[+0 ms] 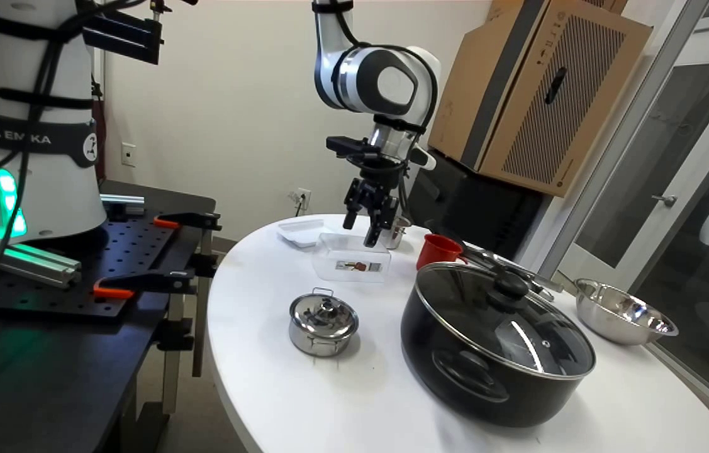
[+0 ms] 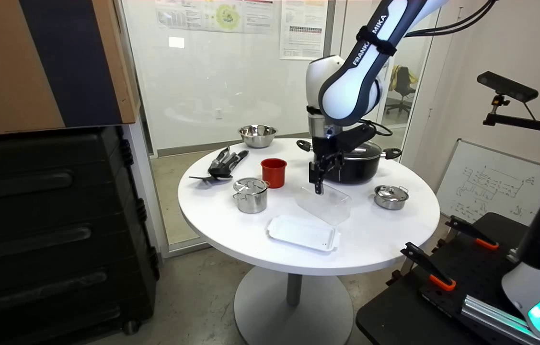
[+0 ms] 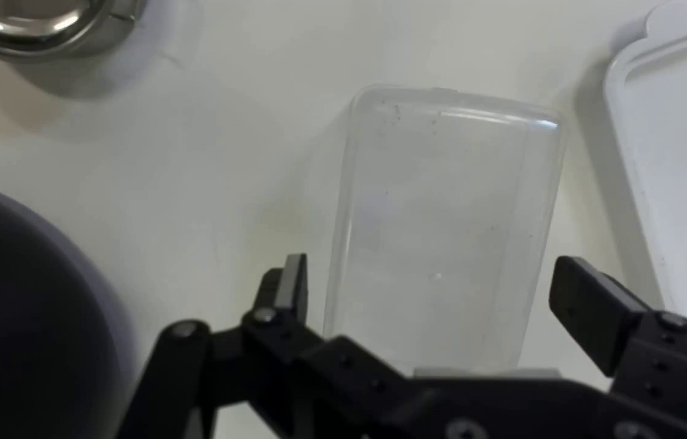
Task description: Put the plastic cover on the tray.
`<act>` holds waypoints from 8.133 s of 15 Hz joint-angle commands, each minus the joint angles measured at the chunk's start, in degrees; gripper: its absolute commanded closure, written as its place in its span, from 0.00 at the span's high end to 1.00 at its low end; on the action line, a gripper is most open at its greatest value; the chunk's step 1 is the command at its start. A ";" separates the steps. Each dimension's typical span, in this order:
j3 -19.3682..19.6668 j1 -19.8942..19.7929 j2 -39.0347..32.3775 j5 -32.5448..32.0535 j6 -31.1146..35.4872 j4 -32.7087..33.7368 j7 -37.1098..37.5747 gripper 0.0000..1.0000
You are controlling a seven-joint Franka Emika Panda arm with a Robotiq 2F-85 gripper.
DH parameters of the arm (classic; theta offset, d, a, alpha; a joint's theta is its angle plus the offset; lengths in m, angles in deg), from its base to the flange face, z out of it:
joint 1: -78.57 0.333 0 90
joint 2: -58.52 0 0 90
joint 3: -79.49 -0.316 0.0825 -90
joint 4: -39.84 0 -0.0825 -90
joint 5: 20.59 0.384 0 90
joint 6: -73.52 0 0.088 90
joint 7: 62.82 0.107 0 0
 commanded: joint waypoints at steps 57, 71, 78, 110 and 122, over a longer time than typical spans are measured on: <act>-10.15 8.93 6.15 -4.26 -10.52 -4.70 -11.37 0.65; -8.78 9.46 4.74 -4.05 -6.46 -4.87 -2.08 0.65; -7.22 10.43 2.91 -8.59 -4.74 -3.95 1.24 0.65; -4.53 13.99 -1.10 -9.99 1.50 -1.82 8.22 0.65; -4.61 13.80 -0.80 -8.60 1.03 -1.73 8.42 1.00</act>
